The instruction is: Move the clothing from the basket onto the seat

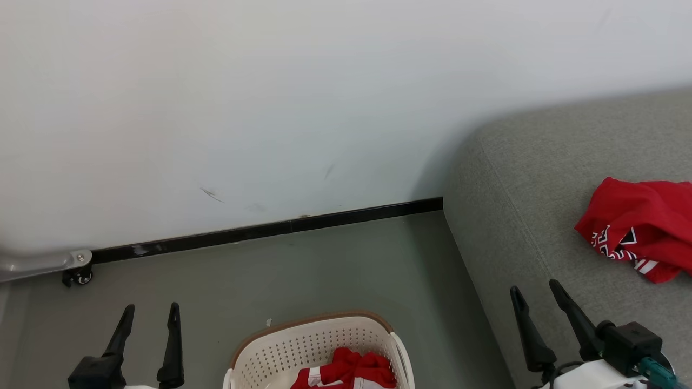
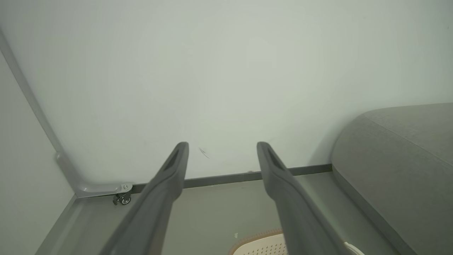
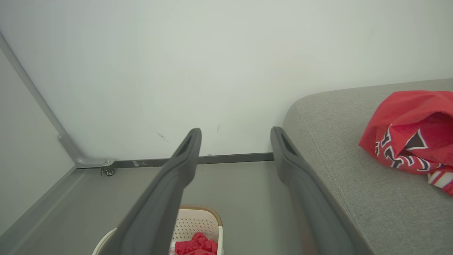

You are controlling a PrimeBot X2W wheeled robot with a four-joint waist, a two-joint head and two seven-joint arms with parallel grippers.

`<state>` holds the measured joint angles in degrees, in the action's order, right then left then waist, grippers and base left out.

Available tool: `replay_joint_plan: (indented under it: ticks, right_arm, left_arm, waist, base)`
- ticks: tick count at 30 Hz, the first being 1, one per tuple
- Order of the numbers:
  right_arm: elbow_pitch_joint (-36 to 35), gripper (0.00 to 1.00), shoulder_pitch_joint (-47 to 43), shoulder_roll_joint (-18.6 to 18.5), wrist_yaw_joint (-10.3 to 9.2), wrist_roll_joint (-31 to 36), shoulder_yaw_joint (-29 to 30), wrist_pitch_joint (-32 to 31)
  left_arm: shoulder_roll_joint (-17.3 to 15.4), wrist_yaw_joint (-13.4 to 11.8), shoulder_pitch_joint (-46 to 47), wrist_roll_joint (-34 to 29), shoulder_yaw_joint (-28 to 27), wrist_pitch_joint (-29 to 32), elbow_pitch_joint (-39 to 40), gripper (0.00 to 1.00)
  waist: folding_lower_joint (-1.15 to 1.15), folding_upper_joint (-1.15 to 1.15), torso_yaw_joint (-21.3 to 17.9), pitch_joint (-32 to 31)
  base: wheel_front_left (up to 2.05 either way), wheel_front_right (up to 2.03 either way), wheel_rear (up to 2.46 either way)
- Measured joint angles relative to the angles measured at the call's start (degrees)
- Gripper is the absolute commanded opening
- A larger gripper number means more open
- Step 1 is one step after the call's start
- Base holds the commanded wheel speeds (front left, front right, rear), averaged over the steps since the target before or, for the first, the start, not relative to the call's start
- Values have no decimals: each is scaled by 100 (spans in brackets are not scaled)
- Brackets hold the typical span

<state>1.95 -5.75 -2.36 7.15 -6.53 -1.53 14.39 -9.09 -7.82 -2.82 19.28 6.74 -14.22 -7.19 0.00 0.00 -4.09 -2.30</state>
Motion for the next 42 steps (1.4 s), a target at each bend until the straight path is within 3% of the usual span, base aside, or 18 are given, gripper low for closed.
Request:
replay_joint_plan:
  ticks: [23,42]
  right_arm:
    - [-554,100,175,1,0,60,29,0]
    - [-1200,100,580,7,0,60,398,4]
  left_arm:
    - [-91,403,741,-278,516,2,-415,100]
    - [-209,753,1649,-1055,1300,219,-1317,100]
  waist:
    - [0,0,-109,666]
    - [0,0,-439,1689]
  base:
    - [0,0,0]
    - [0,0,0]
